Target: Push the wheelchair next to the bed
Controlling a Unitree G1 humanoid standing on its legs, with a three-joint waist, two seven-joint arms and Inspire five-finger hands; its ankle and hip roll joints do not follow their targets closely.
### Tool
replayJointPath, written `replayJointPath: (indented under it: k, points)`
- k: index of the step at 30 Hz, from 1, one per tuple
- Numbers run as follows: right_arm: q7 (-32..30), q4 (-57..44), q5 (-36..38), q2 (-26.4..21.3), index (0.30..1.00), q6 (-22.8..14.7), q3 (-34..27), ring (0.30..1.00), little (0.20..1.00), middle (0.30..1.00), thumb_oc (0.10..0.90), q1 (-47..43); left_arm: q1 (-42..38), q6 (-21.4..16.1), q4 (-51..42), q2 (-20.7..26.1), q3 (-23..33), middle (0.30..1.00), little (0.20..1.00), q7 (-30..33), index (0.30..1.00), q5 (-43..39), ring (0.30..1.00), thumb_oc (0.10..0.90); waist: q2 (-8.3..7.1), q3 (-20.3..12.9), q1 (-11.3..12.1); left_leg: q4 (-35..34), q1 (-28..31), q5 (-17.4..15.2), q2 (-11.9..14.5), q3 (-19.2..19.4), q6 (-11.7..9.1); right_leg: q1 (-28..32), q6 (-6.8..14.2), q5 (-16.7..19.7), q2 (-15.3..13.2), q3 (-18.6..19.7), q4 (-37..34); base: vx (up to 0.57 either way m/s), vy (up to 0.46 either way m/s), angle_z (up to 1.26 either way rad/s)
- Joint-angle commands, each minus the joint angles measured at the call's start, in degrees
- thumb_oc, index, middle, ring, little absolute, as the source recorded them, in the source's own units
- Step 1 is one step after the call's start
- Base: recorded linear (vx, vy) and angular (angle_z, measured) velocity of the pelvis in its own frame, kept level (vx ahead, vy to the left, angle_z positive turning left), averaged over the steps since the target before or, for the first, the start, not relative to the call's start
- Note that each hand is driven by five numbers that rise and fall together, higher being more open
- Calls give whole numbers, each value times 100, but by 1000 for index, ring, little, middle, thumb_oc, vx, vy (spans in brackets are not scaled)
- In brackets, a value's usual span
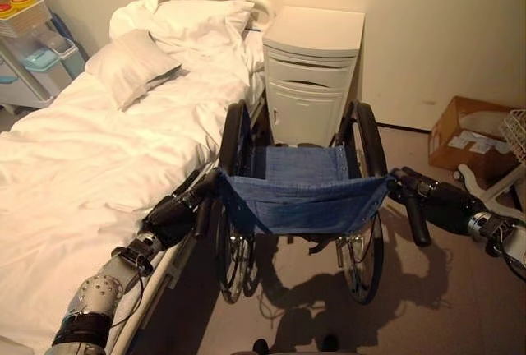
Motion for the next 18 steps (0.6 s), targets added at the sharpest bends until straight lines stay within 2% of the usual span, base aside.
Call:
replayJointPath:
  k: [1,4,5,6,7,9,15,18]
  points:
    - [-14,164,1541,-74,900,-311,-938,900,900,900,800,-515,-366,-644,252,-207,424,900,900,-174,900,-791,900,800,-139,-523,-98,65,101,-479,-155,-230,-273,238,119,-453,99,-253,273,0,0,0]
    - [-182,71,1863,52,900,-388,-1076,900,900,900,800,-473,-284,-694,374,-410,587,900,900,-133,900,-871,900,800,-153,-535,-94,61,101,-485,-148,-222,-279,237,109,-471,99,-262,279,0,0,0]
    - [-280,-8,2299,175,900,-457,-1231,900,900,900,800,-450,-190,-747,466,-602,710,900,900,-82,900,-1027,900,800,-175,-537,-89,59,99,-499,-145,-216,-276,238,99,-487,103,-265,278,0,0,0]
    - [-309,-29,2326,175,900,-462,-1232,900,900,900,800,-440,-187,-749,462,-602,709,900,900,-78,900,-1032,900,800,-175,-539,-89,59,99,-499,-145,-217,-276,238,99,-488,102,-266,278,0,0,0]
    - [-379,-101,2823,324,900,-527,-1402,900,900,900,800,-430,-123,-710,537,-788,837,900,900,-96,900,-1273,900,800,-193,-548,-85,60,99,-511,-143,-207,-273,239,93,-507,105,-267,287,0,0,0]
    - [-573,-198,3268,483,900,-637,-1581,900,900,900,800,-431,-77,-534,580,-995,1002,900,900,-358,900,-1744,900,800,-210,-562,-80,60,100,-523,-146,-195,-271,236,92,-526,107,-266,300,0,0,0]
    - [-802,-107,3365,842,900,-615,-1901,900,900,900,800,-338,-66,-81,400,-1628,1197,900,900,-1052,900,-2787,900,800,-260,-572,-73,83,90,-554,-134,-162,-294,224,84,-552,97,-253,333,-2,-8,-2]
    - [-765,-26,3503,1001,900,-593,-1935,900,900,900,800,-272,-94,101,272,-1928,1142,900,900,-1426,900,-2864,900,800,-286,-572,-78,77,91,-553,-134,-155,-300,211,83,-559,101,-243,360,-6,-12,-3]
